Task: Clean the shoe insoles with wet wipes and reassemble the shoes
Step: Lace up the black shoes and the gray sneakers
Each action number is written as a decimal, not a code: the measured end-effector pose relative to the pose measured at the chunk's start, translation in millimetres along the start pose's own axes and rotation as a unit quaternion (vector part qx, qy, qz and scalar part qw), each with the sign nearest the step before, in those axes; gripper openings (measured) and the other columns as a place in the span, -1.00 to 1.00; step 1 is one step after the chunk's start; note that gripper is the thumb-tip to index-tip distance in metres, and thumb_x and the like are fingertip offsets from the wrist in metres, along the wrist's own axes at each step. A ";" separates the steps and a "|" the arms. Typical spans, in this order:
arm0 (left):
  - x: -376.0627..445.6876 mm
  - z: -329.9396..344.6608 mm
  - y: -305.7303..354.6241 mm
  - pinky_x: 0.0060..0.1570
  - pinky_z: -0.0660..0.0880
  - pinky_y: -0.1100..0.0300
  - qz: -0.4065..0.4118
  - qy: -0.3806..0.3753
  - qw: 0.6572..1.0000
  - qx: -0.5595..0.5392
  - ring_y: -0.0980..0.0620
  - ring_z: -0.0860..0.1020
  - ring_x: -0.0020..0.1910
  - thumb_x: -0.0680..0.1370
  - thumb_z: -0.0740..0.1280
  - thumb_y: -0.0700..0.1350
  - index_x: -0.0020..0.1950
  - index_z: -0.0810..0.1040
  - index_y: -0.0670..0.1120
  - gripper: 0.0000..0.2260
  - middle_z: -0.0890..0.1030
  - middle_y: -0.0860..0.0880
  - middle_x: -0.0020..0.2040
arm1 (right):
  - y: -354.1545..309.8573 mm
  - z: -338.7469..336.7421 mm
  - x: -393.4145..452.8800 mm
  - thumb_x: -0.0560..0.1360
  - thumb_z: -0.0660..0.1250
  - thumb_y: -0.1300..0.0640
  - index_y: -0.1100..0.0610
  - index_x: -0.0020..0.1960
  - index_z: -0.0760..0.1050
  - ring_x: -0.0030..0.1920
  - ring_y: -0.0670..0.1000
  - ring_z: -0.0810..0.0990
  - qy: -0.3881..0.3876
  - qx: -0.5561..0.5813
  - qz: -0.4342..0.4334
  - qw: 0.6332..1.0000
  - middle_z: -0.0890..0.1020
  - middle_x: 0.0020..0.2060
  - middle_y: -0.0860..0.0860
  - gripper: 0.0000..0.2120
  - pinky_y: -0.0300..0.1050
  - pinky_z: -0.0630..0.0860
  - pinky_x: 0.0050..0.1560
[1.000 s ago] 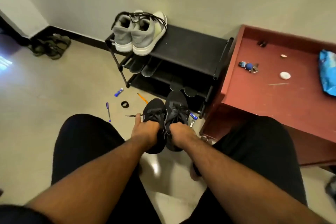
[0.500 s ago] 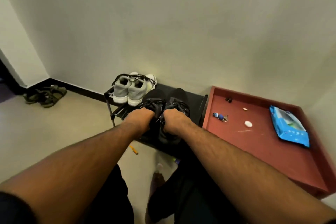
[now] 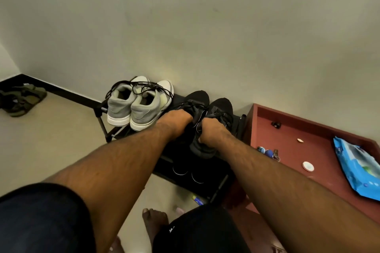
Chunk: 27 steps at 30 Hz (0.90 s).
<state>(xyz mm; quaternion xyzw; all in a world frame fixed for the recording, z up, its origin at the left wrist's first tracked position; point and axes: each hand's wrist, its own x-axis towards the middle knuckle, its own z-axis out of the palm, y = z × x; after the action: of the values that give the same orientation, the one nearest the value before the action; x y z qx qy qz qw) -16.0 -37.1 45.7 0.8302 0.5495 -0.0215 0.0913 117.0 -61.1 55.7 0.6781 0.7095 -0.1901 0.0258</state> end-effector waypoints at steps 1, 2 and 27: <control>6.4 5.6 -2.8 -0.04 0.40 0.08 0.005 -0.009 1.000 -0.007 -0.24 0.56 0.15 0.53 0.33 -0.22 0.19 0.56 -0.11 -0.76 0.58 -0.19 0.18 | 3.6 5.0 7.2 0.50 0.32 0.23 0.16 0.02 0.48 0.05 0.17 0.59 -0.002 0.000 0.005 1.000 0.58 -0.01 0.12 -0.90 0.05 0.55 0.10; 11.5 10.4 -3.0 -0.03 0.41 0.08 0.011 -0.015 1.000 -0.012 -0.24 0.56 0.15 0.52 0.34 -0.22 0.19 0.56 -0.11 -0.75 0.58 -0.19 0.18 | 7.8 8.9 12.5 0.49 0.32 0.23 0.17 0.03 0.51 0.04 0.18 0.59 -0.003 0.002 0.011 1.000 0.60 0.00 0.13 -0.88 0.04 0.56 0.10; -104.6 158.6 -121.0 0.19 0.44 0.05 -0.219 0.083 0.968 -0.091 -0.14 0.49 0.28 0.59 0.23 -0.27 0.42 0.42 -0.10 -0.61 0.48 -0.10 0.33 | -103.2 128.0 16.3 0.51 0.36 0.13 0.16 0.22 0.49 0.25 0.15 0.43 0.031 -0.061 -0.154 0.986 0.48 0.20 0.12 -0.70 0.00 0.43 0.16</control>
<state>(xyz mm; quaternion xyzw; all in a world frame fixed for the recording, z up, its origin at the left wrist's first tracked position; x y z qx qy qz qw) -158.0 -114.0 -111.4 0.6765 0.7234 0.0780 0.1141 -13.0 -85.4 -43.5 0.5631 0.8164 -0.1269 0.0158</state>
